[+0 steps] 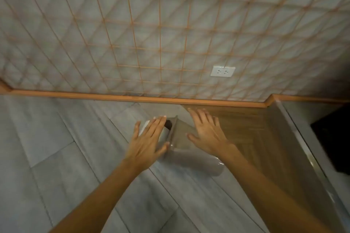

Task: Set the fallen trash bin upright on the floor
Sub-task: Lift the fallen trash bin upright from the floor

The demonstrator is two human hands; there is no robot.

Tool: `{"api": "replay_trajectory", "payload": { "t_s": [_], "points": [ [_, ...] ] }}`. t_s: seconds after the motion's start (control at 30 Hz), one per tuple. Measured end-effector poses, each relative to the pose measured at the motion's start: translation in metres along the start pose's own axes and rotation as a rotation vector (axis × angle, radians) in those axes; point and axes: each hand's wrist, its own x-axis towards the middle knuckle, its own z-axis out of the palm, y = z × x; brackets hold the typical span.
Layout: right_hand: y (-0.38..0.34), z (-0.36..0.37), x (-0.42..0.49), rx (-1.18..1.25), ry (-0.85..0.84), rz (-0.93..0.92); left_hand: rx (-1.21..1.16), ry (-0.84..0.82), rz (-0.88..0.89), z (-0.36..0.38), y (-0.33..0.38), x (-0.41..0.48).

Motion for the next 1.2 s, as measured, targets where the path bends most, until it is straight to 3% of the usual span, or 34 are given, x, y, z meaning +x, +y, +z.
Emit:
{"api": "replay_trajectory", "payload": {
  "t_s": [0.27,0.47,0.6,0.7,1.2],
  "points": [
    [0.012,0.111,0.024,0.126,-0.048,0.101,0.02,-0.027,-0.01,0.114,-0.033,0.007],
    [0.0,0.153,0.045,0.217,0.039,0.212,-0.169,-0.129,-0.13,0.155,-0.046,0.008],
    [-0.016,0.17,0.056,0.379,0.064,0.317,-0.451,-0.22,-0.216,0.168,-0.04,0.008],
    [-0.021,0.179,0.061,0.449,0.099,0.371,-0.577,-0.19,-0.276,0.17,-0.036,0.016],
    [-0.052,0.188,0.075,0.626,0.207,0.467,-0.77,-0.12,-0.289,0.188,-0.051,0.024]
  ]
}}
